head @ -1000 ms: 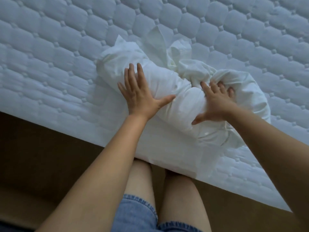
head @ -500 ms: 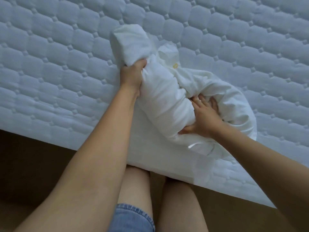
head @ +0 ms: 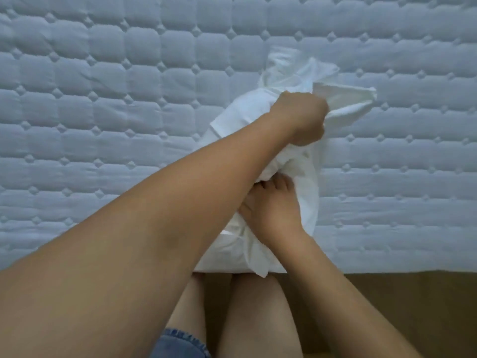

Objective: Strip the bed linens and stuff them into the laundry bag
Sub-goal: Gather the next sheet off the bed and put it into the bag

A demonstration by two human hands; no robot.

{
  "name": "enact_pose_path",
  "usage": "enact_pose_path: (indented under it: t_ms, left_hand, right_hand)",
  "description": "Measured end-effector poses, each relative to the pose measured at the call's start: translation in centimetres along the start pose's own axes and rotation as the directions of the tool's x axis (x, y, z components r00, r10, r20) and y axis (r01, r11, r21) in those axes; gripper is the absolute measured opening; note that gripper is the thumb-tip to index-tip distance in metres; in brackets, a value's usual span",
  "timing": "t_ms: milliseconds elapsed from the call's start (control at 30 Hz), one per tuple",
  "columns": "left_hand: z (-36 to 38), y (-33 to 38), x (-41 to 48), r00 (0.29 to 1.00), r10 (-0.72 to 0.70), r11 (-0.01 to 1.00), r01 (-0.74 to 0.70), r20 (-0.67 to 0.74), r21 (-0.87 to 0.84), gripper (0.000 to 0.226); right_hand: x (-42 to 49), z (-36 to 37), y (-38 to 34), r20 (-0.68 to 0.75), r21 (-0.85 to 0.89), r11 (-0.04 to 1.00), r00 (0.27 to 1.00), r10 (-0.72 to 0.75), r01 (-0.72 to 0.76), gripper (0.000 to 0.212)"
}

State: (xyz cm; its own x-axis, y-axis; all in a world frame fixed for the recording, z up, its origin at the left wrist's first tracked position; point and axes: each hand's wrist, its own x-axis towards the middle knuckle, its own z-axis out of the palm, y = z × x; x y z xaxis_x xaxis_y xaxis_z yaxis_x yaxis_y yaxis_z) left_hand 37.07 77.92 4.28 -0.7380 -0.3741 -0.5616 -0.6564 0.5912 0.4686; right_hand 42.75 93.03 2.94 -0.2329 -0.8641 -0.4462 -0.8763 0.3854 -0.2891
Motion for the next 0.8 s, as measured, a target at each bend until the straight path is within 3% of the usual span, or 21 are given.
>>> enact_pose_path:
  t_ms: [67,100,133,200,233,267,367,433,567,633,700,800]
  left_hand:
    - [0.9,1.4,1.4,0.999,0.019,0.993,-0.023,0.029,0.117,0.030]
    - [1.1,1.4,1.9,0.999,0.022,0.986,-0.027,0.028,0.165,0.030]
    - [1.2,1.3,2.4,0.999,0.021,0.978,-0.027,0.031,0.207,0.031]
    - [1.5,1.0,3.4,0.999,0.010,0.968,-0.021,0.045,0.248,0.035]
    - [1.8,0.9,3.6,0.999,0.006,0.970,-0.015,0.039,0.241,0.042]
    - [2.2,1.0,3.6,1.000,-0.001,0.976,-0.003,0.019,0.217,0.053]
    - [2.6,1.8,3.2,0.993,-0.120,0.988,0.121,-0.016,0.092,0.105]
    - [2.0,2.3,3.2,0.967,-0.248,0.966,0.242,0.065,0.096,0.114]
    - [1.6,3.0,3.5,0.929,-0.252,0.947,0.179,0.271,0.267,0.042]
    - [1.6,2.7,3.2,0.914,-0.230,0.953,0.142,0.335,0.269,0.030]
    - [0.9,2.0,2.6,0.910,-0.221,0.958,0.135,0.349,0.255,0.026]
    - [-1.6,0.1,0.3,0.919,-0.239,0.953,0.160,0.313,0.258,0.018]
  right_hand:
    - [-4.3,-0.4,1.3,-0.171,0.072,0.979,0.964,0.201,-0.192,0.068]
    - [-6.3,-0.5,1.4,-0.142,0.164,0.935,0.930,0.339,-0.316,0.086]
    - [-7.6,-0.2,1.6,-0.057,0.300,0.847,0.878,0.475,-0.439,0.099]
    - [-8.2,0.9,1.7,0.226,0.588,0.532,0.756,0.614,-0.609,0.117]
    - [-7.7,1.8,1.9,0.275,0.690,0.403,0.732,0.623,-0.602,0.119]
    - [-7.2,2.6,1.9,0.260,0.743,0.348,0.726,0.637,-0.572,0.117]
    - [-6.8,4.1,2.3,0.188,0.774,0.360,0.733,0.654,-0.521,0.110]
    - [-7.2,4.7,2.6,0.193,0.782,0.356,0.742,0.642,-0.512,0.108]
    - [-6.9,4.5,3.6,0.130,0.835,0.340,0.756,0.642,-0.432,0.092]
    - [-6.0,3.8,4.4,0.051,0.843,0.371,0.745,0.665,-0.389,0.075]
    - [-5.1,2.8,5.4,-0.046,0.815,0.466,0.762,0.646,-0.345,0.059]
    - [-2.9,0.6,7.3,-0.282,0.626,0.756,0.848,0.450,-0.193,0.047]
